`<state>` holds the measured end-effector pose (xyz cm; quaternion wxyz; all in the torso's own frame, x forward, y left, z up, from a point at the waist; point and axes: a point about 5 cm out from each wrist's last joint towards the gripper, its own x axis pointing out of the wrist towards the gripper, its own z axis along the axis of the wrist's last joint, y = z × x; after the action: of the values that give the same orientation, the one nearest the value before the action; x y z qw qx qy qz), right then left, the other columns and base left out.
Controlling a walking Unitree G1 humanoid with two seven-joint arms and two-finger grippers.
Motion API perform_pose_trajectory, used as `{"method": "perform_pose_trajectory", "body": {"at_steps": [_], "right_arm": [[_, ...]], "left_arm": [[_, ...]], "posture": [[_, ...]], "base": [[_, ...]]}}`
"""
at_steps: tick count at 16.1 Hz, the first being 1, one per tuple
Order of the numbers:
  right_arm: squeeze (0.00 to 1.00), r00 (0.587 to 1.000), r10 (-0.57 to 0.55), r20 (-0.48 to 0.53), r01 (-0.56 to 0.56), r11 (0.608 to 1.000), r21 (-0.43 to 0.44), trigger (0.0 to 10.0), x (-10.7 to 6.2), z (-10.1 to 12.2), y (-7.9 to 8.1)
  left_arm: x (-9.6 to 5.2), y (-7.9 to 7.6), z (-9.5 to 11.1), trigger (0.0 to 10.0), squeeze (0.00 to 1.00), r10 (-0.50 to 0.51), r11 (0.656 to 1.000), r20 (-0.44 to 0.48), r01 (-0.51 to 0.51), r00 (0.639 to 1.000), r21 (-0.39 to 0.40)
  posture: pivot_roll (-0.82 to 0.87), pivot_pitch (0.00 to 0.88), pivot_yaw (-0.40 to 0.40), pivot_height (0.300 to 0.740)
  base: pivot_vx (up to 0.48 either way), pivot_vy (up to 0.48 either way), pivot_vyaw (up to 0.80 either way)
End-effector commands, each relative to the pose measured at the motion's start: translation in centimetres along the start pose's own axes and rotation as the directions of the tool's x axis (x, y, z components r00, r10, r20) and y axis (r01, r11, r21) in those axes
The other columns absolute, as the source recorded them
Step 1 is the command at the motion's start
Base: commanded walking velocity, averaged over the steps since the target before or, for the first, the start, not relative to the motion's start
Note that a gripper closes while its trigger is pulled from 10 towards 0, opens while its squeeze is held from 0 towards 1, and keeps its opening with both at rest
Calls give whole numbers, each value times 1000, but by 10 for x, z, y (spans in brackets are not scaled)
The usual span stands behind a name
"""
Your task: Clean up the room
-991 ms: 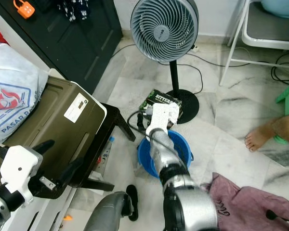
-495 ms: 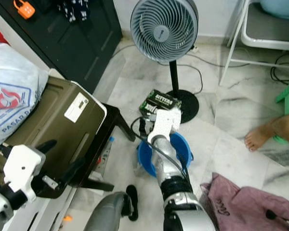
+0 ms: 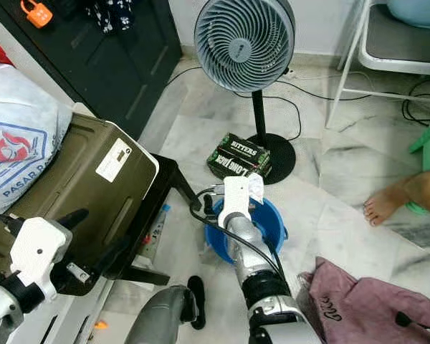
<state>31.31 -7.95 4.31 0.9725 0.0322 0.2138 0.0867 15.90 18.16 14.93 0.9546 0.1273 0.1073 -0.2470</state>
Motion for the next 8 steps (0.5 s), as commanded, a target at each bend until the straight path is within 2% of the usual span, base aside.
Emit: {"method": "perform_pose_trajectory", "body": {"at_steps": [1, 2, 3, 4, 5, 6, 8], "right_arm": [[1000, 998, 60, -16, -60, 998, 18, 10000, -1, -2, 14], [906, 1000, -2, -6, 1, 998, -66, 10000, 0, -1, 9], [875, 1000, -7, -19, 7, 999, -51, 10000, 0, -2, 8], [867, 998, -65, 5, 65, 984, -166, 10000, 0, 1, 2], [282, 997, -67, -25, 65, 996, -64, 10000, 0, -2, 1], [267, 997, -53, -51, 54, 998, 10, 10000, 0, -5, 2], [267, 998, -60, -27, 58, 996, -75, 10000, -1, -2, 3]], "left_arm": [[-2, 2, -4, 10000, 0, 7, 1000, -26, -7, 1000, 11], [-1, 2, -4, 10000, 0, 5, 1000, -26, -5, 1000, 12], [-1, 2, -4, 10000, 0, 3, 1000, -27, -2, 1000, 14], [-1, 2, -4, 10000, 0, 1, 1000, -27, -1, 1000, 15], [-1, 1, -4, 10000, 0, -5, 1000, -28, 6, 1000, 19], [-1, 1, -4, 10000, 0, -11, 1000, -27, 12, 1000, 25], [0, 2, -3, 10000, 0, -10, 1000, -25, 11, 1000, 26]], "posture": [[224, 246, 186, 740], [225, 245, 187, 740], [226, 244, 189, 740], [225, 243, 190, 740], [225, 242, 192, 740], [226, 241, 191, 740], [223, 240, 193, 740]], "base": [[0, 0, 0], [0, 0, 0], [0, 0, 0], [0, 0, 0], [0, 0, 0], [0, 0, 0], [0, 0, 0]]}}
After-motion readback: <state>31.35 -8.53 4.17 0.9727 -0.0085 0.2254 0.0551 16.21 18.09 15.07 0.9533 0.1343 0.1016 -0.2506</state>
